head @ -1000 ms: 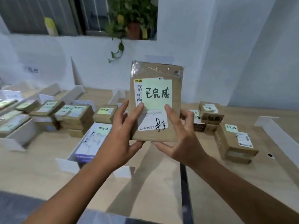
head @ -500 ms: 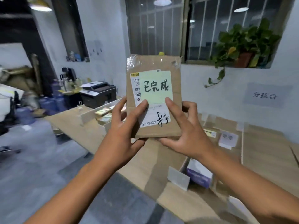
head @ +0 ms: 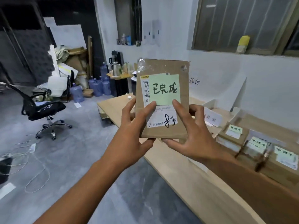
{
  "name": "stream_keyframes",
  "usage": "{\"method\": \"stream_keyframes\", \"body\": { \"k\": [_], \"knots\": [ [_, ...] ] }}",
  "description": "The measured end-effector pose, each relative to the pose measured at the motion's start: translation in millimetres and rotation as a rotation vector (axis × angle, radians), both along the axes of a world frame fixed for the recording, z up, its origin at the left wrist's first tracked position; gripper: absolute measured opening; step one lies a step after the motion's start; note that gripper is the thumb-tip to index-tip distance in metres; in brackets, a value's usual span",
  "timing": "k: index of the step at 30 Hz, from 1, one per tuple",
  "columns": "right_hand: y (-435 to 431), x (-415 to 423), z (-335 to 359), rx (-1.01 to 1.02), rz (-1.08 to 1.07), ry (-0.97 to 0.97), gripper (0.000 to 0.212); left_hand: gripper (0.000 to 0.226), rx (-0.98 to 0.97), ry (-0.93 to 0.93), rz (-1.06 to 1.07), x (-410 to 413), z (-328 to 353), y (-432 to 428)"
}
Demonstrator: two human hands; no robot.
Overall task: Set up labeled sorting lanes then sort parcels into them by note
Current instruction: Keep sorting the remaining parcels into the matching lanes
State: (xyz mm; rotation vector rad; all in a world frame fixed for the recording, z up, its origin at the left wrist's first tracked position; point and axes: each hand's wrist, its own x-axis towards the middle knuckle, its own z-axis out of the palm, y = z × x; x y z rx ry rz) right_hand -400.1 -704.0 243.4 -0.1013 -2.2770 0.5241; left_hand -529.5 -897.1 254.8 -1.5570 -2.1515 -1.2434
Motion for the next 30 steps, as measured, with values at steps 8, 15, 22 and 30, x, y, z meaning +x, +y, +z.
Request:
{"method": "stream_keyframes", "body": {
  "k": [8,15,22,30],
  "knots": [
    [47,-220,-28,-0.051,0.002,-0.072,0.102,0.106,-0.104,-0.101,0.000,-219,-19,50],
    [81,-370,-53,-0.108,-0.099,-0.172,0.102,0.105,-0.161,-0.154,-0.057,-389,-46,96],
    [110,-492,-94,-0.200,-0.329,-0.254,0.104,0.104,-0.245,-0.218,-0.275,-549,-88,165],
    [181,-563,-112,-0.364,-0.529,-0.251,0.102,0.102,-0.381,-0.228,-0.553,-655,-99,291]
  ]
}}
